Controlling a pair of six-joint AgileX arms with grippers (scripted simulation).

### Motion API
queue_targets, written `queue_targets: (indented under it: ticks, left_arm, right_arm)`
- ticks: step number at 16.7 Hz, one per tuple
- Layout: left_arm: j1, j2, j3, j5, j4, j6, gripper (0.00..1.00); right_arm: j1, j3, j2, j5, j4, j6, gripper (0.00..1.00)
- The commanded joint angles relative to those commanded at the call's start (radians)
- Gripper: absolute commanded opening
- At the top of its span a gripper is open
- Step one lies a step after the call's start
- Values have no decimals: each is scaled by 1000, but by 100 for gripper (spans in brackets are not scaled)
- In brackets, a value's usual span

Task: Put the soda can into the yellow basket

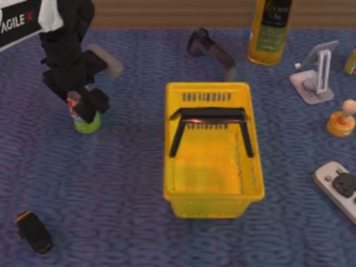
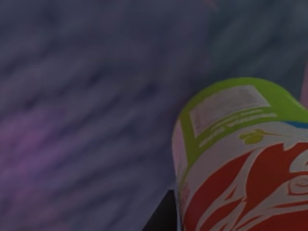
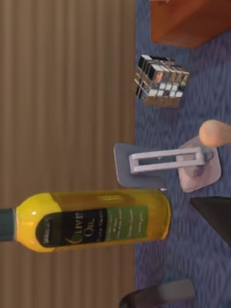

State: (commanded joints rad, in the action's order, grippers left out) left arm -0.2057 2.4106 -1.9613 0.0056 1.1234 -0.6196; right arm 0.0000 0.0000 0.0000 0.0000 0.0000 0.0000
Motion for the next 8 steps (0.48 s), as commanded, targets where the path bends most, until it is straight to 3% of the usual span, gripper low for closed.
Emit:
queue_targets:
  ticks: [5,8]
  left_arm:
    - [1,-2,1,0,0,-1,0]
    - [-5,-8,16,45,-59,16,0]
  right_arm:
    - [0,0,0,0,0,0,100]
    - [0,0,0,0,0,0,100]
